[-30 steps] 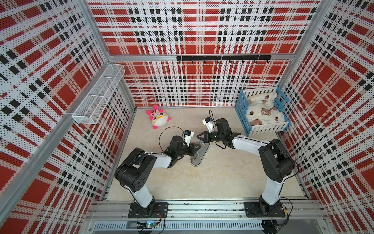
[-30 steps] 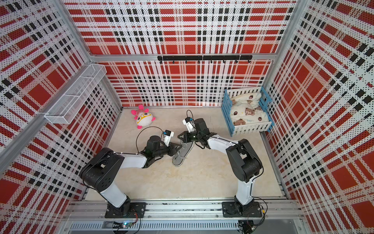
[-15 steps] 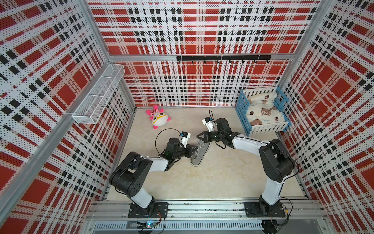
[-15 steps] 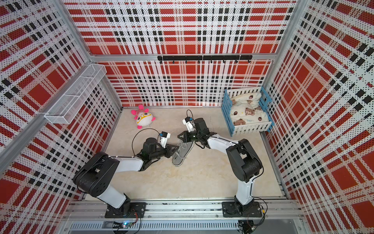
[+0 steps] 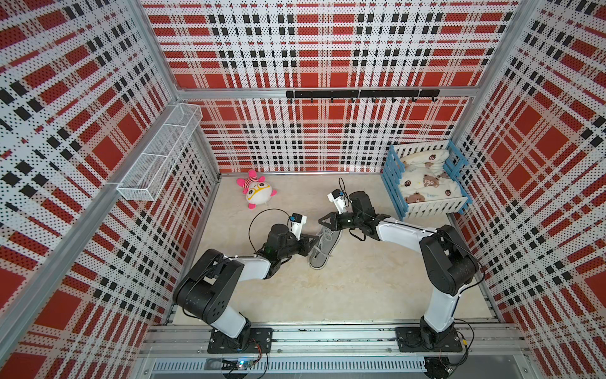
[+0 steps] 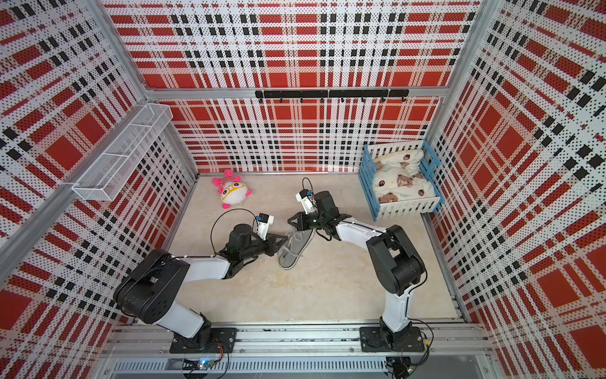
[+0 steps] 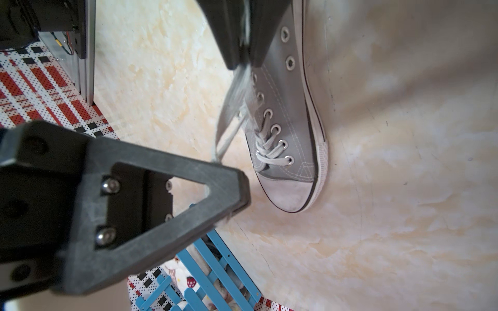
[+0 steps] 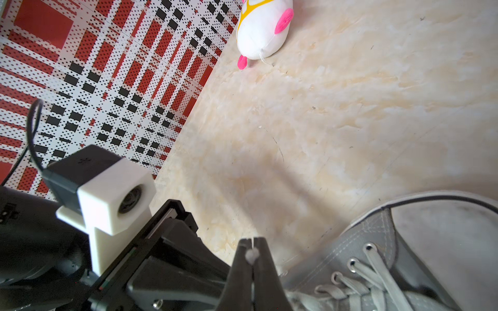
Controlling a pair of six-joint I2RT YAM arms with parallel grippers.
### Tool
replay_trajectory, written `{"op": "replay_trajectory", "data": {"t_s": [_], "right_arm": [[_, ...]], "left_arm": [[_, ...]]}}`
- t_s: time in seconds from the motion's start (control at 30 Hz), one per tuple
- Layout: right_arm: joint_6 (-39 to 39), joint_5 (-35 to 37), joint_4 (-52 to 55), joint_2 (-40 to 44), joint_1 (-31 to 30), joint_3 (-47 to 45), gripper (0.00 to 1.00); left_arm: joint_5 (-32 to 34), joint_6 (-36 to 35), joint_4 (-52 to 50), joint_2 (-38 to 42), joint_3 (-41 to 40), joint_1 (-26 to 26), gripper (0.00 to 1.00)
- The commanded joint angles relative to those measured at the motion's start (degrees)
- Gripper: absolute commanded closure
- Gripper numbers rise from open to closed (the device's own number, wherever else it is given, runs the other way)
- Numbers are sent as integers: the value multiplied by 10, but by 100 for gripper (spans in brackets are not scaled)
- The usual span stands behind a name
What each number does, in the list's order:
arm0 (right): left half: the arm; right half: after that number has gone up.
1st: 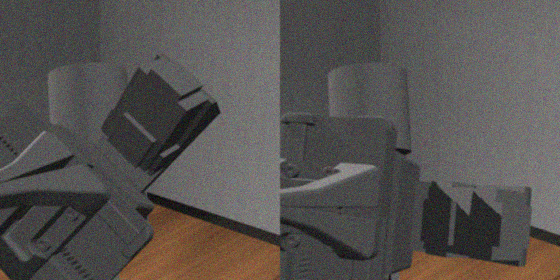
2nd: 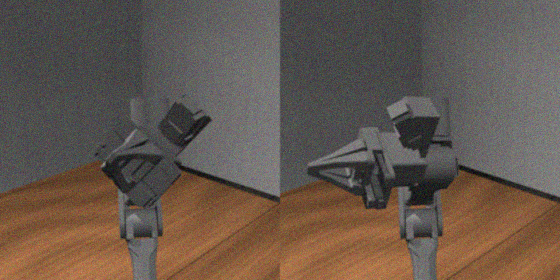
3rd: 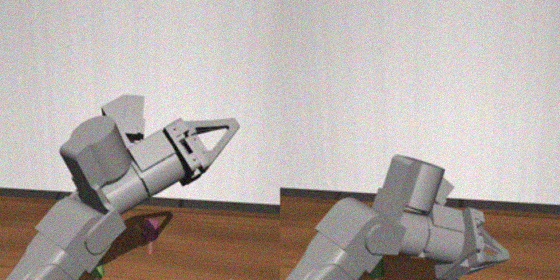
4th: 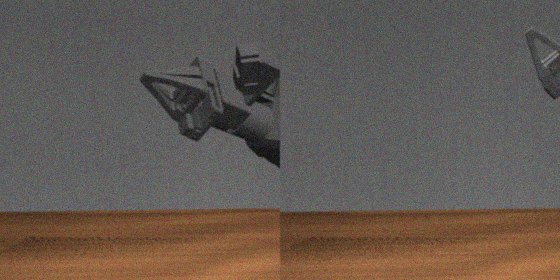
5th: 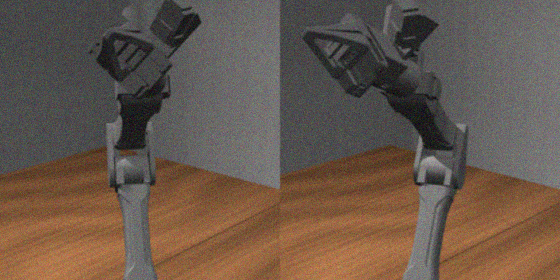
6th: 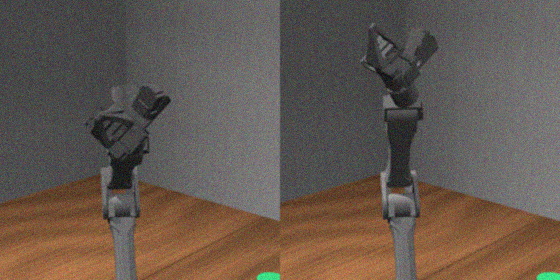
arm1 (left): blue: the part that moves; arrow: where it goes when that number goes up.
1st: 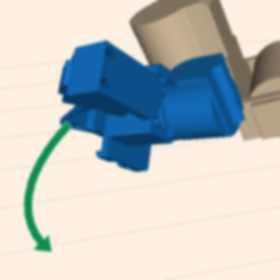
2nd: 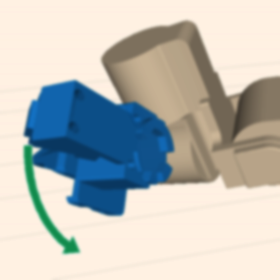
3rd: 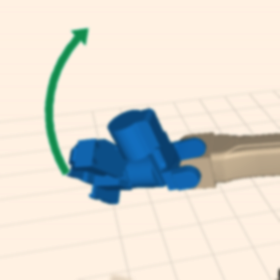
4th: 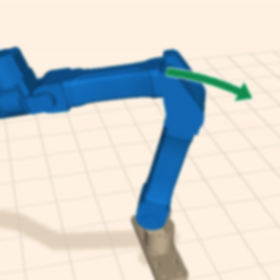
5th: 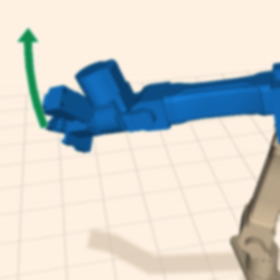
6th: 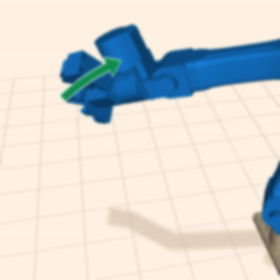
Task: Tie the shoes
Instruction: Cross the shoelace with the shoelace.
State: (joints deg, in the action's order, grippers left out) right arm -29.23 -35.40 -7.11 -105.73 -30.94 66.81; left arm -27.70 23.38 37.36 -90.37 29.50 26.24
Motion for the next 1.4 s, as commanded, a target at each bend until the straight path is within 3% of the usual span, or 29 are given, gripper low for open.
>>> {"op": "replay_trajectory", "data": {"t_s": [0.0, 0.27, 0.43, 0.93, 1.2, 1.37], "right_arm": [[6, -8, -14, 4, 2, 17, 100], [12, -13, -7, 13, 2, 12, 100], [14, -14, -8, 17, 1, 5, 100], [5, -20, -19, 24, 1, 3, 100], [5, -19, -19, 22, 2, 3, 100], [4, -20, -20, 20, 1, 5, 100]], "left_arm": [[-15, -11, 10, 3, 3, 4, 79], [10, -10, 10, -15, 27, 0, 58], [-2, -17, 8, -42, 54, 6, 52], [13, -18, 10, -72, 81, 37, 57], [33, -2, 8, -60, 63, 17, 47], [22, -6, 9, -80, 74, 25, 46]]}}
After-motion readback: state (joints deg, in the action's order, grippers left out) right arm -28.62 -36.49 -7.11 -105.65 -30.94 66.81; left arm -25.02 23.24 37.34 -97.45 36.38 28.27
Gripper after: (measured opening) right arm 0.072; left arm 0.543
